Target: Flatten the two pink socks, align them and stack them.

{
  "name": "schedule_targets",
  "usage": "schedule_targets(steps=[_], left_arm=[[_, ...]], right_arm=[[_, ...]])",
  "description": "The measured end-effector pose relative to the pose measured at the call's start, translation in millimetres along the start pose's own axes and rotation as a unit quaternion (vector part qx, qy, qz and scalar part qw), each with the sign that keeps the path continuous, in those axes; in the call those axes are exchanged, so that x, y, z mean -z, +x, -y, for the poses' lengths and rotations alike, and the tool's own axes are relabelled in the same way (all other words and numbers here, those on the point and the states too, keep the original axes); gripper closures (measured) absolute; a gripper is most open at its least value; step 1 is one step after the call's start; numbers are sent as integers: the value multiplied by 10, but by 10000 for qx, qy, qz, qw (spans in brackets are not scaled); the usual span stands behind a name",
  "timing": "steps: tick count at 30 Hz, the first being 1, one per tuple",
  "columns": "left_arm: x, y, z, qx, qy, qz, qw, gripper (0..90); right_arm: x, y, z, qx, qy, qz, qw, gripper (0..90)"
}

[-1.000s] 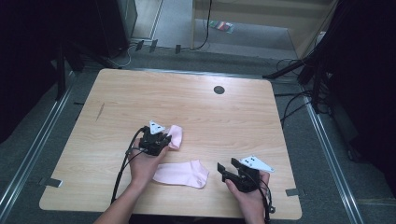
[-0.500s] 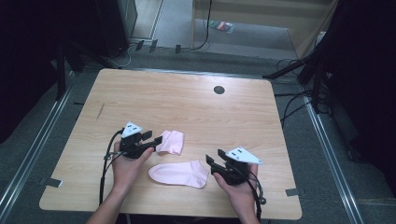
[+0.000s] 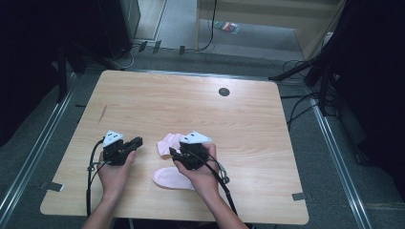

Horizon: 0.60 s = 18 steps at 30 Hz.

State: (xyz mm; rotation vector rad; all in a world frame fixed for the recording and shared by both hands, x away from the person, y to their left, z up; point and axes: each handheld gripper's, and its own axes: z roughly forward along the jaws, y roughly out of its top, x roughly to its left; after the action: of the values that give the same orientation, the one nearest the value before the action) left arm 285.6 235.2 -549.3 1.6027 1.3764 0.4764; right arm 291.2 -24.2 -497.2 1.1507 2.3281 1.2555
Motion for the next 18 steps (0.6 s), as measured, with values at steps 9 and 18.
schedule_targets(steps=[9,18], left_arm=[[8,12,26,90,-89,-67,9999,852],[1,3,26,67,-32,-49,10000,855]], right_arm=[[-548,122,-191,114,310,170,9993,686],[-885,223,-181,439,792,457,9948,574]])
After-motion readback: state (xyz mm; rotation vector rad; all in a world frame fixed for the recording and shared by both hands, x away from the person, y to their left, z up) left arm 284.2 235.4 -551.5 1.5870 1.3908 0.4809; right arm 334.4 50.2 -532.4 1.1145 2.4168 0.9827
